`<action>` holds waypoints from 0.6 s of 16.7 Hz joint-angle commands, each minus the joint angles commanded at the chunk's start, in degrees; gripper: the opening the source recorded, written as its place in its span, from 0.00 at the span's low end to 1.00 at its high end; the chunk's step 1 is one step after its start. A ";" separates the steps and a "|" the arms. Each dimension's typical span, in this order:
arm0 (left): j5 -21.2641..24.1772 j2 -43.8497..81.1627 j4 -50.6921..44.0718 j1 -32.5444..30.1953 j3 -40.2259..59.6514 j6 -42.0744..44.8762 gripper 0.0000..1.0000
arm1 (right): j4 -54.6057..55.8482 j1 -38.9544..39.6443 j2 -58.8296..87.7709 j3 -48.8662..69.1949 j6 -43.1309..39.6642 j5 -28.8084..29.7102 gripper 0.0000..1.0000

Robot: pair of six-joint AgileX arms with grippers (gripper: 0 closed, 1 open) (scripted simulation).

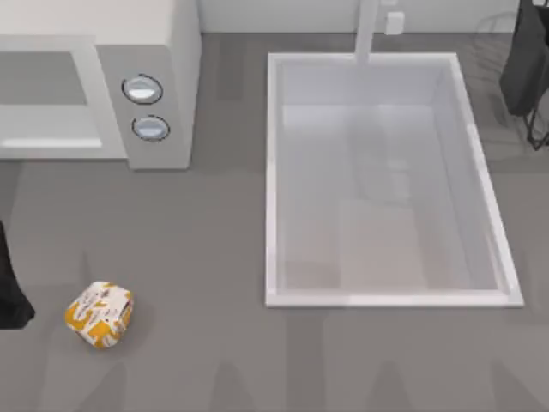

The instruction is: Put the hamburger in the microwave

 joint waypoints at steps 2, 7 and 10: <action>0.00 0.06 -0.05 -0.02 0.05 0.01 1.00 | 0.00 0.00 0.00 0.00 0.00 0.00 1.00; 0.13 9.24 -7.44 -2.66 8.25 0.75 1.00 | 0.00 0.00 0.00 0.00 0.00 0.00 1.00; 0.29 21.94 -15.40 -5.45 17.72 1.70 1.00 | 0.00 0.00 0.00 0.00 0.00 0.00 1.00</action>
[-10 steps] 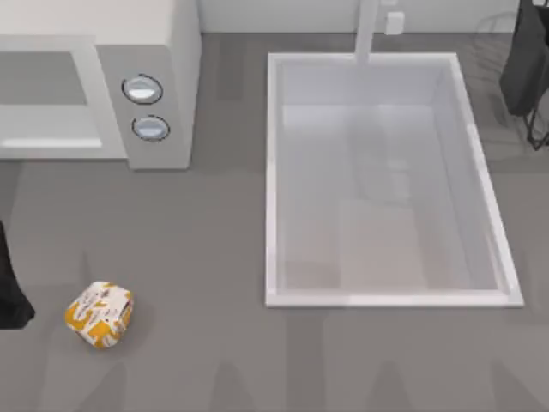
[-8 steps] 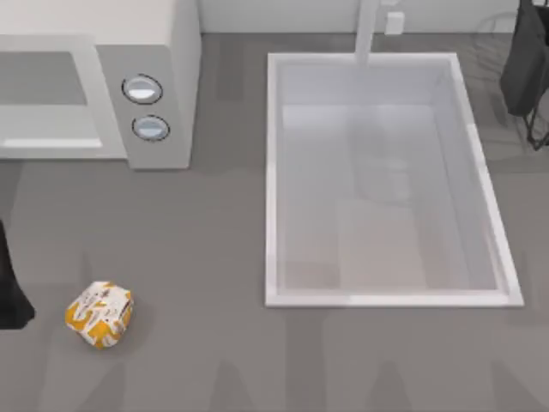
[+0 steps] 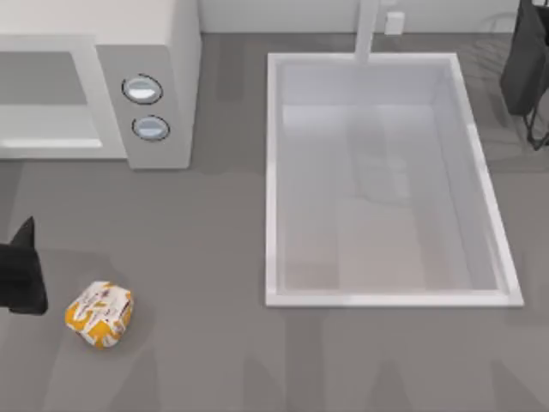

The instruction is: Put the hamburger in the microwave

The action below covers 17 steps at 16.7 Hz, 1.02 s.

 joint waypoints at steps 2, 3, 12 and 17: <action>0.09 11.36 -5.76 -2.02 6.81 0.80 1.00 | 0.00 0.00 0.00 0.00 0.00 0.00 1.00; 0.13 17.70 -8.78 -3.04 10.20 1.23 1.00 | 0.00 0.00 0.00 0.00 0.00 0.00 1.00; -0.20 65.42 -33.34 -11.19 36.03 5.25 1.00 | 0.00 0.00 0.00 0.00 0.00 0.00 1.00; -0.52 72.75 -39.47 -13.17 41.74 6.33 1.00 | 0.00 0.00 0.00 0.00 0.00 0.00 1.00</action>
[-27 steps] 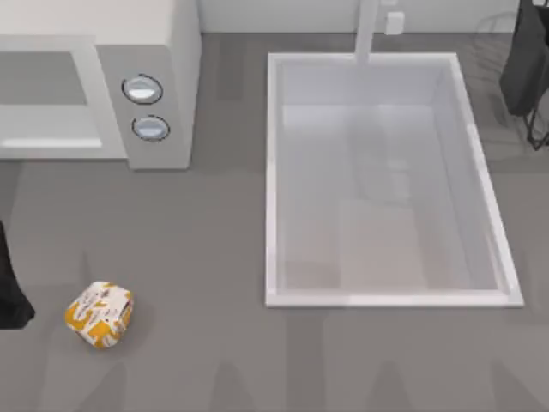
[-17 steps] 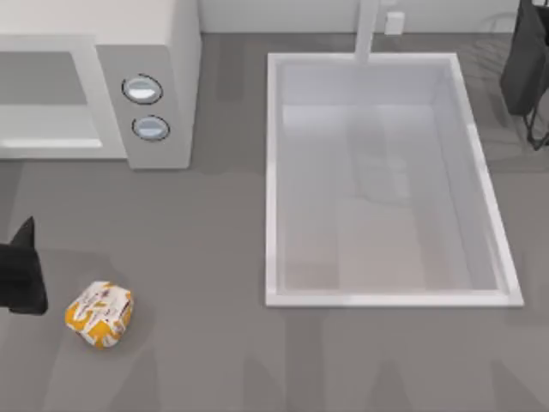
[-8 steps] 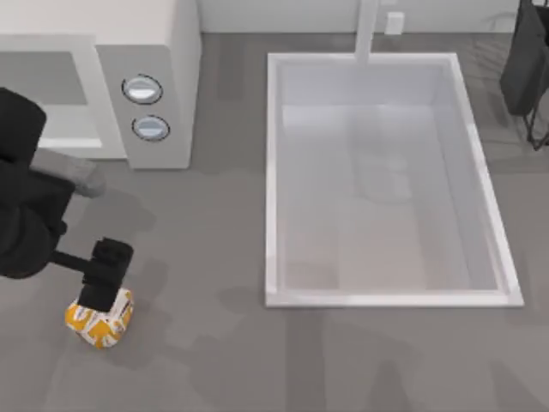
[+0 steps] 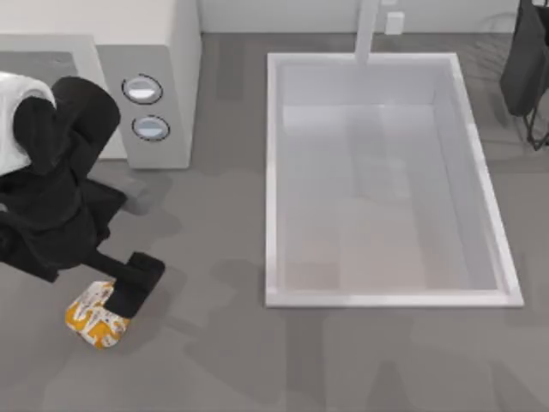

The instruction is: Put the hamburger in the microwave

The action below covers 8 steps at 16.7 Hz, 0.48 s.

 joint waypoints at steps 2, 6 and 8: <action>0.00 0.00 0.00 0.00 0.00 0.00 1.00 | 0.00 0.00 0.00 0.00 0.00 0.00 1.00; 0.01 0.33 1.03 0.20 -0.78 0.04 1.00 | 0.00 0.00 0.00 0.00 0.00 0.00 1.00; 0.01 1.98 4.28 0.16 -2.51 0.15 1.00 | 0.00 0.00 0.00 0.00 0.00 0.00 1.00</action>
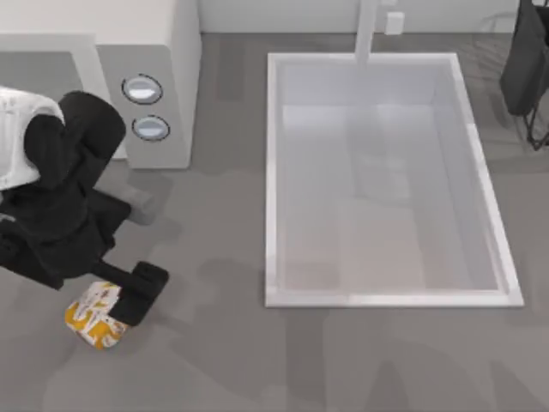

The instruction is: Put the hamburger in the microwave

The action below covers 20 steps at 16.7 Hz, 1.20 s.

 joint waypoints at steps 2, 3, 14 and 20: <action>0.00 2.46 5.21 0.01 -2.29 0.06 1.00 | 0.00 0.00 0.00 0.00 0.00 0.00 1.00; 0.01 3.74 7.98 0.04 -3.56 0.07 1.00 | 0.00 0.00 0.00 0.00 0.00 0.00 1.00; 0.02 7.67 15.03 0.03 -7.15 0.19 0.77 | 0.00 0.00 0.00 0.00 0.00 0.00 1.00; 0.02 7.67 15.03 0.03 -7.15 0.19 0.32 | 0.00 0.00 0.00 0.00 0.00 0.00 1.00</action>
